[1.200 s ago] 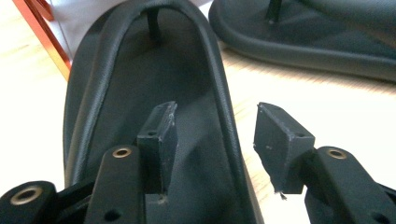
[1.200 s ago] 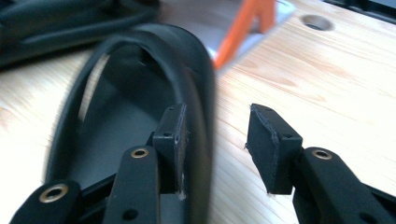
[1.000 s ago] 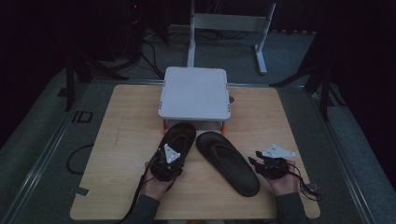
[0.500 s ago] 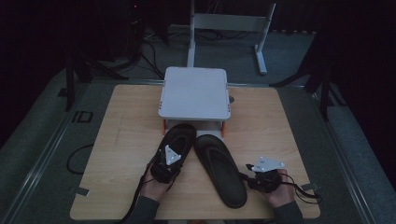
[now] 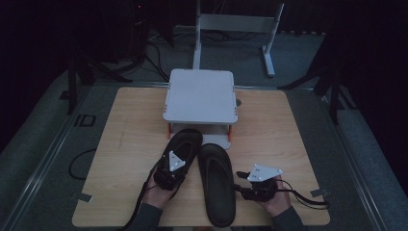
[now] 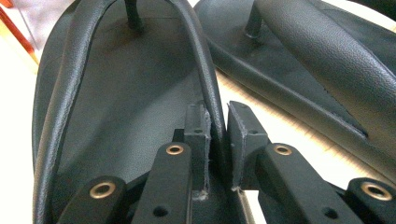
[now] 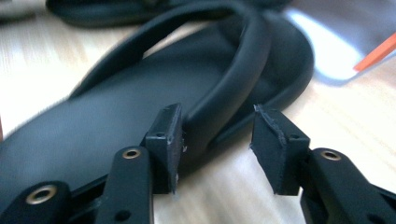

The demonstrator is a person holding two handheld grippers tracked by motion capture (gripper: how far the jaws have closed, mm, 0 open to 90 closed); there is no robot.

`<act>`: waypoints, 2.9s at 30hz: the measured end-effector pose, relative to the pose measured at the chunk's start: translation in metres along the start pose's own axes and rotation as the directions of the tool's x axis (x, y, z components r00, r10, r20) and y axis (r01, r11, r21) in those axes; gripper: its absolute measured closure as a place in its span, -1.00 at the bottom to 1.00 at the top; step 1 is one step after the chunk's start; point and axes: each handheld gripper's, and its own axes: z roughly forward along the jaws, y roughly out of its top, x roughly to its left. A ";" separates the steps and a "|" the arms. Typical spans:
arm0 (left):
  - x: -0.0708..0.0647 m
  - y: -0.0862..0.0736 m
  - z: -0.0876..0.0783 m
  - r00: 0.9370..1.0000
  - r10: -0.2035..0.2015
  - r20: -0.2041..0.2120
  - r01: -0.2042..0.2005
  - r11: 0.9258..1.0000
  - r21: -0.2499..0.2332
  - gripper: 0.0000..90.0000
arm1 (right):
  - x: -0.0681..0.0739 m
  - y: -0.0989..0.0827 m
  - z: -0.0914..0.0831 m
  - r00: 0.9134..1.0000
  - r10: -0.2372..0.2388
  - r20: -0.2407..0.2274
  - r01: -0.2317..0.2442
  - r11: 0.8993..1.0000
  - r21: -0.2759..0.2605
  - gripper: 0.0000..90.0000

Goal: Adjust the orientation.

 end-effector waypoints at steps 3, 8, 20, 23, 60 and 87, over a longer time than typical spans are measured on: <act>0.000 0.000 0.000 1.000 0.001 0.001 -0.001 1.000 -0.002 0.73 | -0.006 0.010 0.004 1.000 0.026 0.008 -0.026 0.999 -0.032 0.10; 0.001 -0.001 0.000 1.000 -0.005 0.006 0.005 1.000 -0.007 0.72 | -0.012 0.030 0.030 0.999 0.039 0.015 -0.038 0.998 -0.039 0.08; 0.001 -0.002 0.000 1.000 -0.006 0.004 0.006 1.000 -0.011 0.72 | -0.016 0.041 0.056 0.990 0.064 0.123 -0.064 0.998 -0.005 0.55; 0.000 -0.002 0.000 1.000 -0.005 0.003 0.005 1.000 -0.010 0.72 | -0.018 0.040 0.050 0.986 0.071 0.148 -0.068 0.997 -0.029 0.55; 0.002 -0.006 -0.004 0.999 -0.024 0.045 0.025 0.999 -0.020 0.54 | -0.008 -0.020 0.018 0.978 0.134 0.157 -0.148 0.985 0.085 0.20; 0.009 -0.013 -0.014 0.991 -0.099 0.091 0.104 0.993 -0.053 0.83 | 0.032 0.010 0.049 1.000 -0.020 -0.001 0.020 0.998 0.051 0.23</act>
